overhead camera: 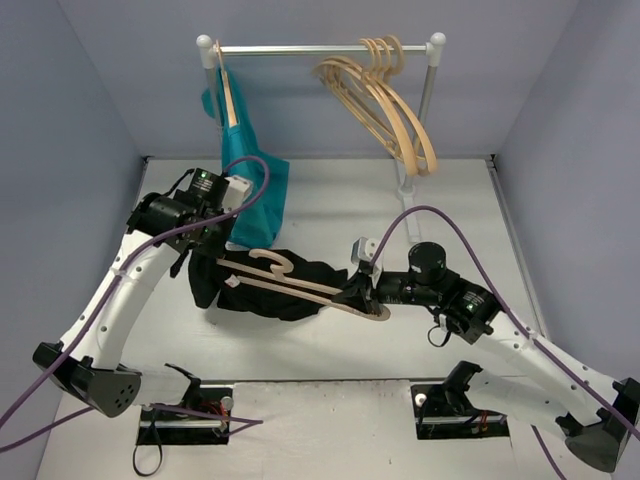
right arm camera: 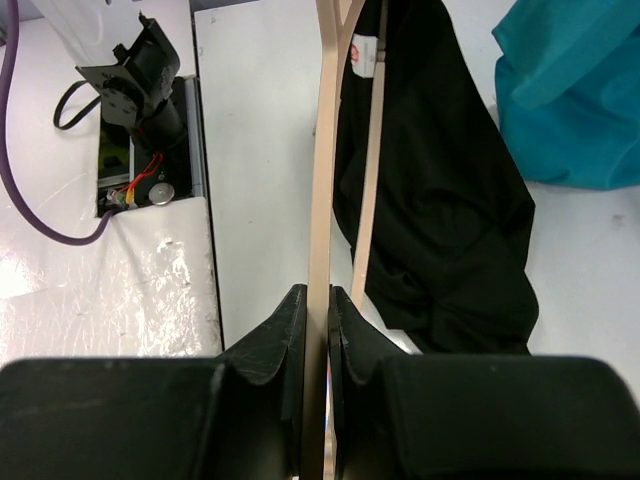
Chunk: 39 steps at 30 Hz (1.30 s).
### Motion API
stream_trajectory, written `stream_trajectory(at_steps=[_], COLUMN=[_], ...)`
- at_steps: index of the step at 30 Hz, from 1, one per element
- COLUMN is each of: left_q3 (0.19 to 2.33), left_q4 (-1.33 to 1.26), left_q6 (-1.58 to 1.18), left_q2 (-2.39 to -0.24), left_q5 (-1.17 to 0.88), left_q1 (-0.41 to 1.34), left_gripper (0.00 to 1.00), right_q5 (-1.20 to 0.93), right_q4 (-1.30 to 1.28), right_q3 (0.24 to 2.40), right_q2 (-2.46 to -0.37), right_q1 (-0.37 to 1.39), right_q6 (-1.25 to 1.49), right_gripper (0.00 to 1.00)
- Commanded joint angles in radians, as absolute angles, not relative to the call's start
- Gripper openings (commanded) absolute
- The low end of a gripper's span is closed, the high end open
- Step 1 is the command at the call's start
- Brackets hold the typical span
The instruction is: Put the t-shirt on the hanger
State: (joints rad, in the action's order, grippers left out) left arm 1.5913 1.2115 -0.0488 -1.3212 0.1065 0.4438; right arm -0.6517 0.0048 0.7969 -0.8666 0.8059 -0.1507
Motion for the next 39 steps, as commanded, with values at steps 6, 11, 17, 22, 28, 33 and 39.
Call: stream_trajectory(at_steps=[6,11,17,22,28,33,39], left_q3=[1.752,1.873,1.927,1.916,1.925,1.947,2.08], left_q4=[1.131,1.134,1.135,1.136,1.134,1.137,1.138], left_q6=[0.066,0.04,0.011,-0.028,-0.049,-0.036,-0.003], left_q2=[-1.309,-1.312,-1.259,-1.241,-1.249,-1.293,-1.36], left_q5=[-0.083,-0.063,-0.01,-0.041,-0.063,-0.034,0.036], left_q1=[0.52,0.553,0.563,0.568,0.598,0.611,0.611], left_gripper=[0.01,0.01,0.01,0.01,0.01,0.01,0.01], right_q5=[-0.732,-0.667,-0.647,-0.618,-0.609,-0.652,-0.716], right_q4=[0.236,0.351,0.43,0.589,0.629,0.695,0.705], right_q3=[0.877,0.888,0.813,0.697,0.646,0.665,0.704], right_q2=[-0.894,-0.872,-0.848,-0.796,-0.807,-0.84,-0.882], right_q1=[0.795,0.738,0.68,0.68,0.681,0.682,0.681], right_q6=[-0.167,-0.127,-0.051,0.041,0.02,0.042,0.036], right_gripper=[0.0,0.0,0.0,0.0,0.0,0.0,0.0])
